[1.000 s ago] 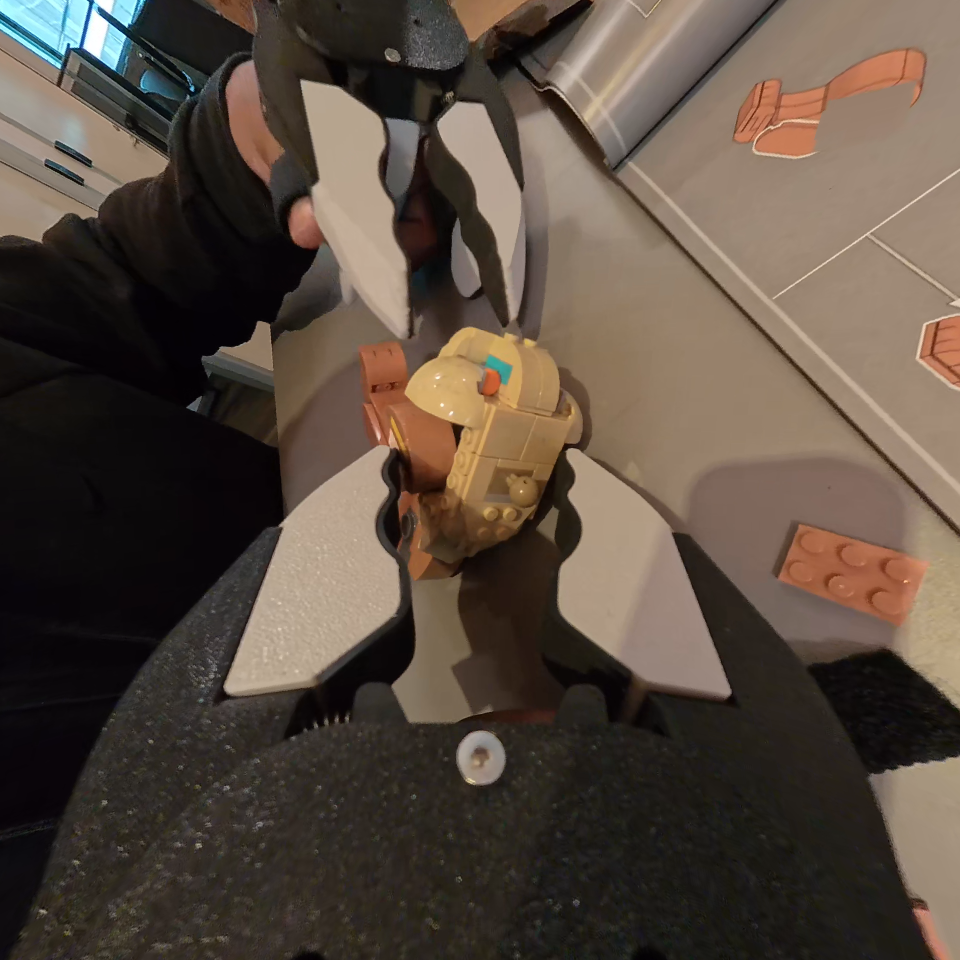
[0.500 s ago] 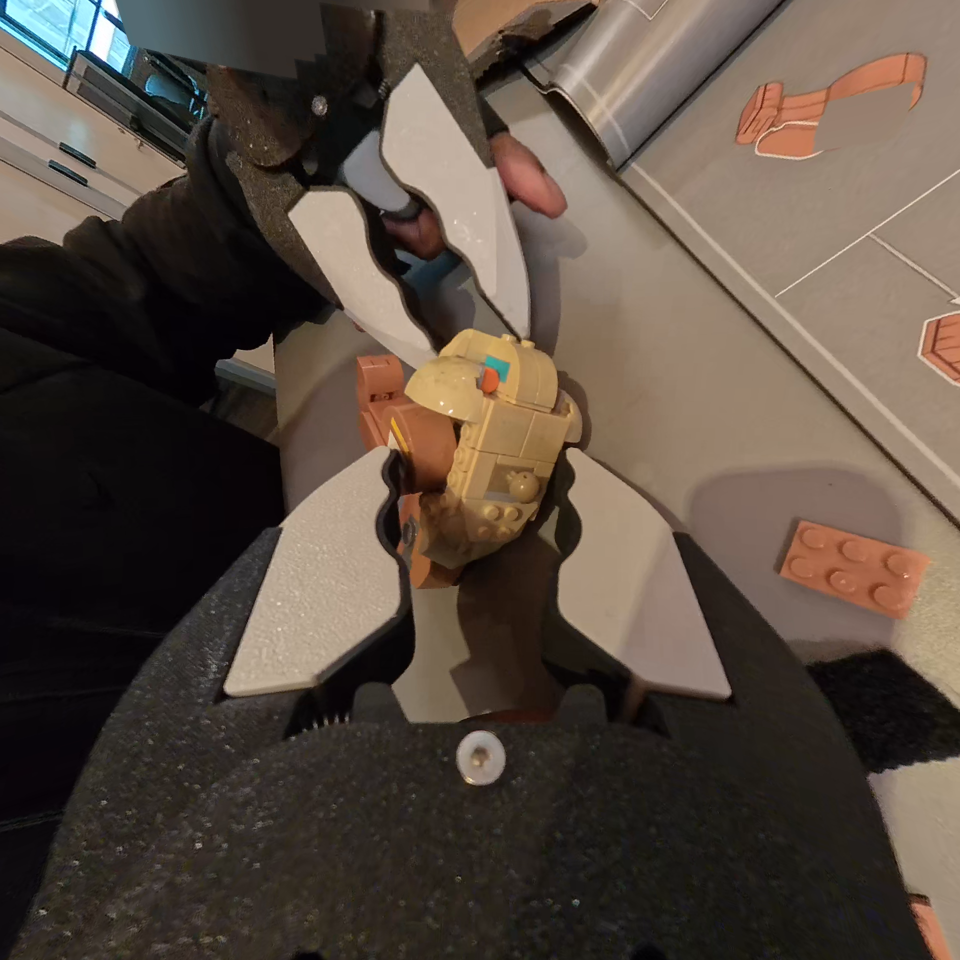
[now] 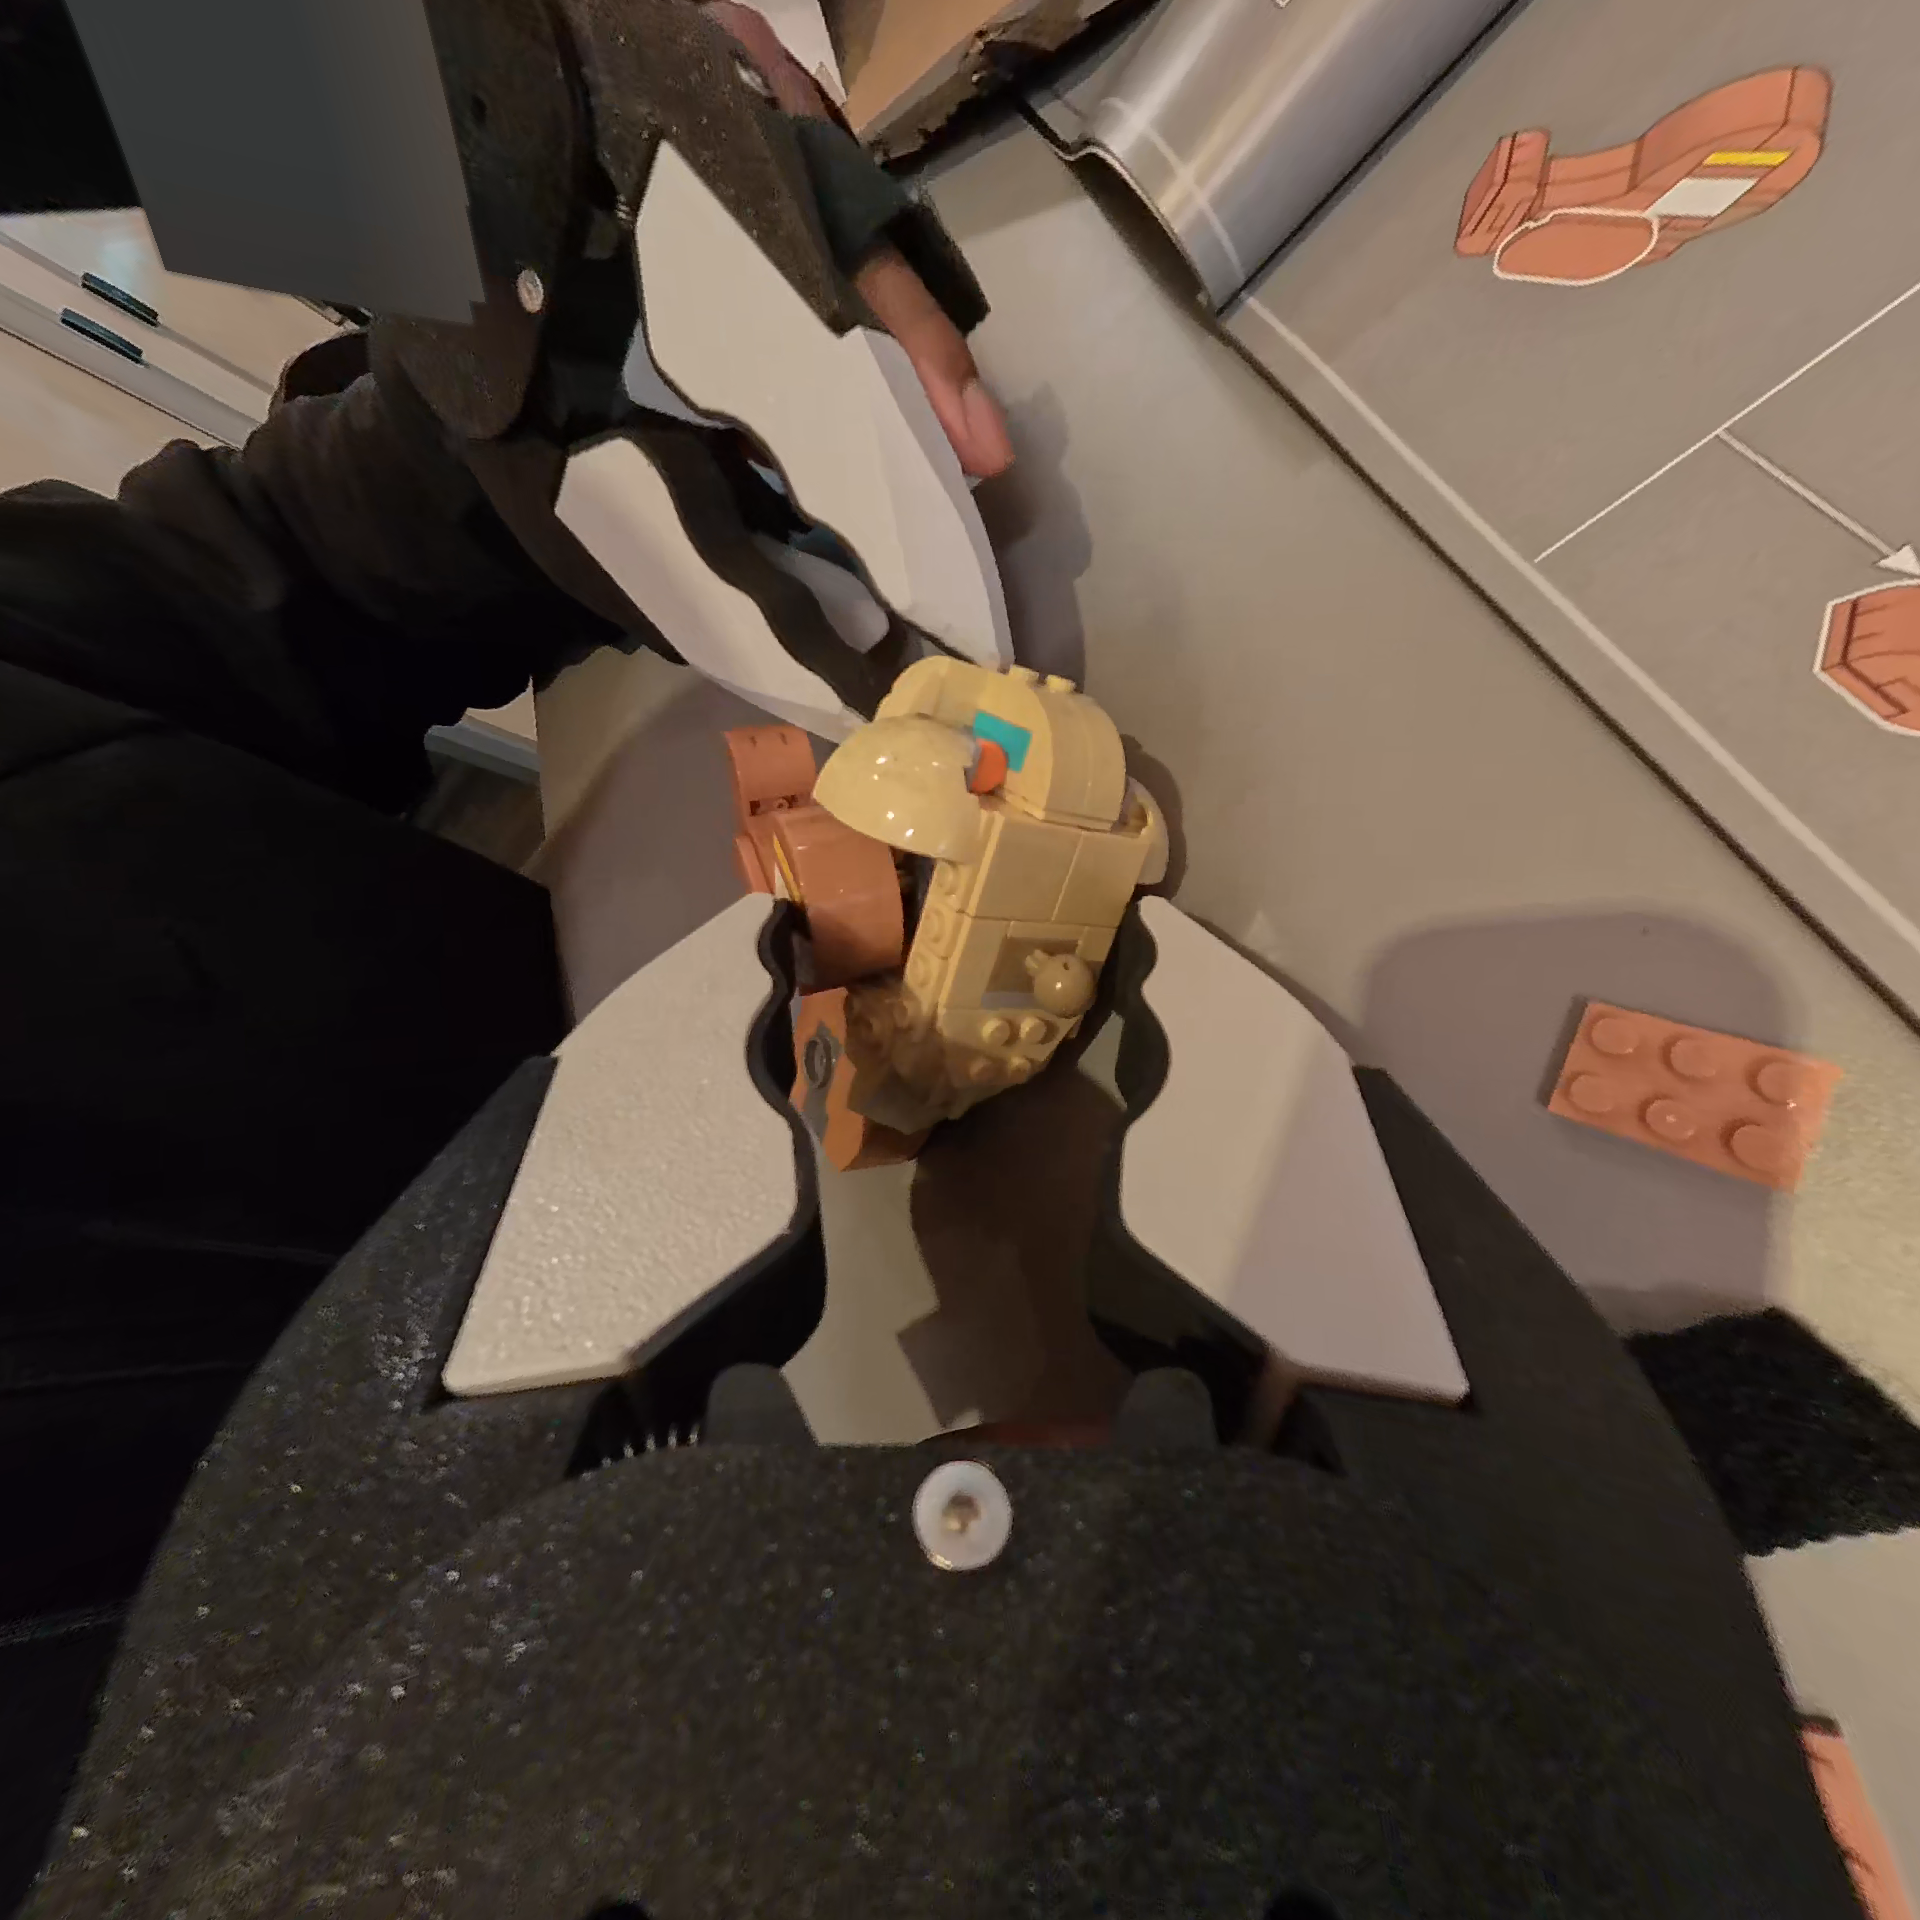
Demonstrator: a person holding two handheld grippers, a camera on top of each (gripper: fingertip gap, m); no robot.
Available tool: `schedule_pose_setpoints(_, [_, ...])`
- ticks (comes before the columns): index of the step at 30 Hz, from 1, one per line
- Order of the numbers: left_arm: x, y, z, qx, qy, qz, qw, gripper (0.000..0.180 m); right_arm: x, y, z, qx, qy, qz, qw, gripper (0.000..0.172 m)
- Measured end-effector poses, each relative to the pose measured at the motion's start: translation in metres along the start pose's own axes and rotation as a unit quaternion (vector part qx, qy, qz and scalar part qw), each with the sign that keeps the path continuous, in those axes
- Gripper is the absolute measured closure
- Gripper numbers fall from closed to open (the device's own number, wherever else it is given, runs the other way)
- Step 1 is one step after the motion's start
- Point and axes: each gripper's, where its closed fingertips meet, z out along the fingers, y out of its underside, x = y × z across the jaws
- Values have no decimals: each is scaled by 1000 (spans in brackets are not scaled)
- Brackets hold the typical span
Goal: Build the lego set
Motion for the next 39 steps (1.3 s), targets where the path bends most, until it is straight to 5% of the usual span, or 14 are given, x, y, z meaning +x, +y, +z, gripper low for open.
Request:
schedule_pose_setpoints(4, [2,-2,2,3,7,-20,1000,162,-1,2,-2,3,-5,9,1000,113])
schedule_pose_setpoints(8, [4,3,0,1,30,-129,991,151,-4,3,-1,8,-16,19,1000,115])
schedule_pose_setpoints(13, [11,4,-6,21,109,-325,939,150,-8,6,0,6,-20,19,1000,117])
schedule_pose_setpoints(17, [3,-2,-14,64,134,-383,912,153,-8,7,0,2,-19,17,1000,117])
schedule_pose_setpoints(24, [22,0,0,5,185,-321,929,159,-9,9,-1,-1,-16,17,1000,116])
schedule_pose_setpoints(39, [20,-3,6,-13,146,-231,962,173,-8,13,-3,-19,-2,11,1000,111])
